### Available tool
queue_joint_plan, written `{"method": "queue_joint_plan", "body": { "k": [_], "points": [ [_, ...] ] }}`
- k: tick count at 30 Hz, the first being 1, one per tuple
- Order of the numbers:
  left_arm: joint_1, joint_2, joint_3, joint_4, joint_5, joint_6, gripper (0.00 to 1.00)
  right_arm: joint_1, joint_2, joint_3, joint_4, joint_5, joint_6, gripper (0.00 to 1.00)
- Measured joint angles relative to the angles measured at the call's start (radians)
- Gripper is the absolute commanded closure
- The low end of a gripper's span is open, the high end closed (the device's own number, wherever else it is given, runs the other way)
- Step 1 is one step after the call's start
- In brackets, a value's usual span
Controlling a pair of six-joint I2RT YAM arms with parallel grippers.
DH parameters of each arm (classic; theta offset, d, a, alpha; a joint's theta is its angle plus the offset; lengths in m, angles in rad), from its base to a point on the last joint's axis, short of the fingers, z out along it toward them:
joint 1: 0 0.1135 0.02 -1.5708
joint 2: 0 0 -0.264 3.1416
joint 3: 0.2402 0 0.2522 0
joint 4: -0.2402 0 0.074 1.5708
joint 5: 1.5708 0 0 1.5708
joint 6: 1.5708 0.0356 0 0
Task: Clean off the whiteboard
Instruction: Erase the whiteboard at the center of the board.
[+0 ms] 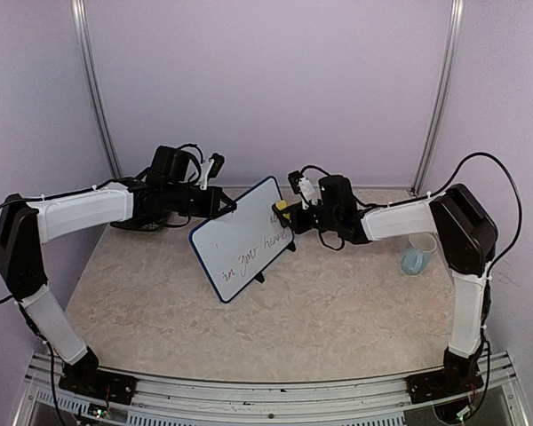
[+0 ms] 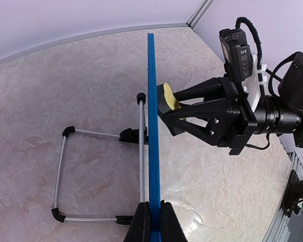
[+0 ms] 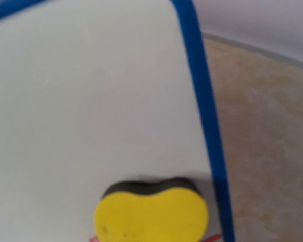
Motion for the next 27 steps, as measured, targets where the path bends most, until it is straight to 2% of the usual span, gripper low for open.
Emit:
{"method": "queue_joint_plan", "body": {
  "k": [15,20,27],
  "points": [
    [0.001,0.000,0.000,-0.007,-0.020,-0.003,1.00,0.068,0.024,-0.155,0.097,-0.055,0.059,1.00],
    [0.001,0.000,0.000,-0.005,-0.021,-0.001,1.00,0.055,0.024,-0.134,0.063,-0.045,0.070,1.00],
    [0.001,0.000,0.000,-0.002,-0.023,-0.003,1.00,0.002,0.024,-0.004,-0.050,-0.023,0.063,1.00]
  ]
}}
